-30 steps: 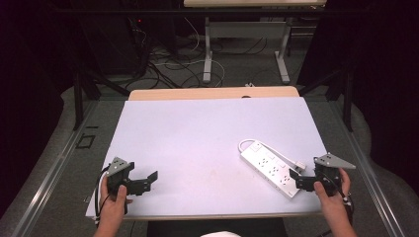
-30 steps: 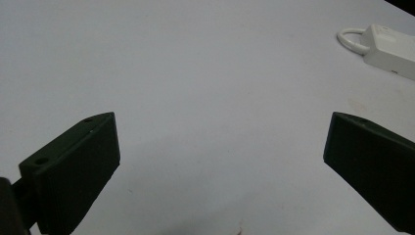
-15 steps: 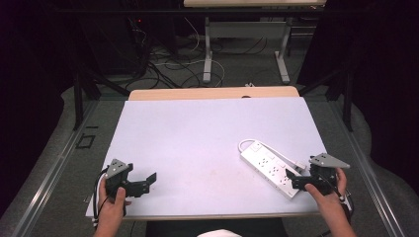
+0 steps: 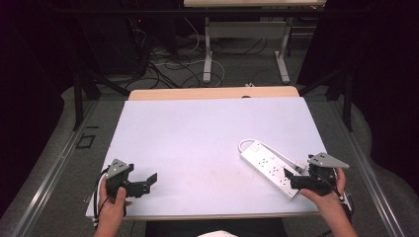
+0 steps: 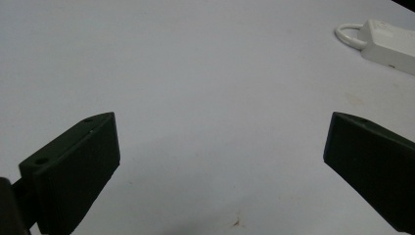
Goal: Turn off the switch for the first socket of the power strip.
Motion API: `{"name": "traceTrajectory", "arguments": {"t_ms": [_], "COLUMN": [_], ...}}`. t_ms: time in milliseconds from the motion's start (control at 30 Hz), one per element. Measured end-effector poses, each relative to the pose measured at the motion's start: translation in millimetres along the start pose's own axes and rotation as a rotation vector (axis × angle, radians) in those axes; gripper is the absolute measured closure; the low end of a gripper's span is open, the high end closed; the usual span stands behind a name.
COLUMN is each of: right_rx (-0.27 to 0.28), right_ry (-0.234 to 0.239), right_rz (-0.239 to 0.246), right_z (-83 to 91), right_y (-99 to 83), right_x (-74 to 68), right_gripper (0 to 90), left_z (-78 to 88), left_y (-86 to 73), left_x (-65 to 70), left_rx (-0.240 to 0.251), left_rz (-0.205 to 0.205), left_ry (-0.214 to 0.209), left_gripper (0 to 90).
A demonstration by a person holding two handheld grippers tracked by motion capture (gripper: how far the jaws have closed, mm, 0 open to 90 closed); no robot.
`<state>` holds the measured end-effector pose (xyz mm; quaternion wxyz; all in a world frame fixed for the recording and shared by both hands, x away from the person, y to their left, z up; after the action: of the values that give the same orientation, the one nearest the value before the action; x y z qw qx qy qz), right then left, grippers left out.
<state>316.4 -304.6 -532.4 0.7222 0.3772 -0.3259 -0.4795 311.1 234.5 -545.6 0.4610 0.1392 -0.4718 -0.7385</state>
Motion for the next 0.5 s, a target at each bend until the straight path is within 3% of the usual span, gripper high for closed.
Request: {"name": "traceTrajectory", "arguments": {"t_ms": [233,500], "right_rx": [-0.011,-0.045], "right_ry": [-0.004,0.009], "right_rz": [-0.019,0.002], "right_z": [2.8,3.6], "right_y": [7.5,14.4], "right_x": [-3.5,-4.7], "right_gripper": [0.0,0.0], "left_z": [-1.0,-3.9], "left_y": [0.5,0.8], "left_x": [1.4,3.2], "left_rx": [-0.001,-0.005], "left_rz": [-0.001,-0.005], "left_ry": [-0.004,-0.009], "left_gripper": [0.1,0.1]}}
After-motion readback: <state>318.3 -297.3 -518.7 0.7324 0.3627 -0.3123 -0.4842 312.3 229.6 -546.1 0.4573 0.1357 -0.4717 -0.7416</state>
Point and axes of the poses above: each handheld gripper's, and its own axes: z roughly backward along the jaws, y roughly out of its top, x roughly to its right, the point moved 3 cm from there along -z, roughly forward along the jaws, and after that the axes turned 6 degrees about -y, right-handed, at the moved point
